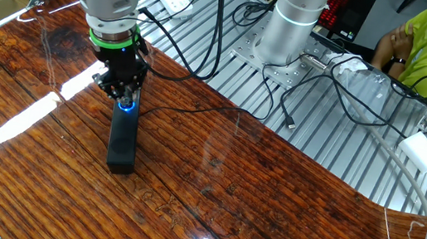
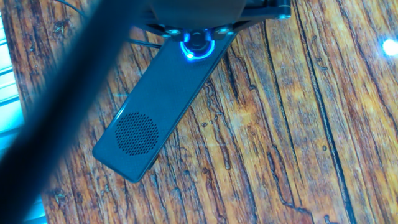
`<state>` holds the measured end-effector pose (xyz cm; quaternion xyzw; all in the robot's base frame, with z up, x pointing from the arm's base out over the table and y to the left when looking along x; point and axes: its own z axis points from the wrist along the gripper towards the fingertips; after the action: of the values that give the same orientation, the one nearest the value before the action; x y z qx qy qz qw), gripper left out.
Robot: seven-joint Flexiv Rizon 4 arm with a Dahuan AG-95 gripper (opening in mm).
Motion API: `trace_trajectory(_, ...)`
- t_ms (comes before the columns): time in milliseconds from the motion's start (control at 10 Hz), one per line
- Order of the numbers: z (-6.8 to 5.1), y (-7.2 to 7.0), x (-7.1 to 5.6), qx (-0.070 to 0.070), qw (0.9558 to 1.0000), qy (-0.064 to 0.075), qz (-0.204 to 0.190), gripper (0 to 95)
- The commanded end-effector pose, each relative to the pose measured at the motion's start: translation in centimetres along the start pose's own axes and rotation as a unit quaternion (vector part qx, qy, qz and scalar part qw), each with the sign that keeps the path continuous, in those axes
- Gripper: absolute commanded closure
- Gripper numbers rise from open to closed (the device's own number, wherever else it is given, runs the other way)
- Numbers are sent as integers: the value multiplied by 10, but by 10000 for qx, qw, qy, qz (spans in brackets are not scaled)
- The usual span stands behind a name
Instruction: Turn the knob to decrease the volume of the speaker
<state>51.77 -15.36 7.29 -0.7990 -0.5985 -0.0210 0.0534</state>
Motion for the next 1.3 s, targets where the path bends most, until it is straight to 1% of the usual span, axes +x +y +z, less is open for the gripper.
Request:
trace_trajectory(100,0,0,0,-4,10000,-4,-7,380)
trace_trajectory(400,4,1,-3,12,9999,54,-156,380)
trace_trajectory(500,6,1,-3,12,9998,48,-215,380)
trace_trajectory(600,6,1,-3,15,9997,52,-236,570)
trace_trajectory(1300,11,1,-5,21,9992,63,-389,570)
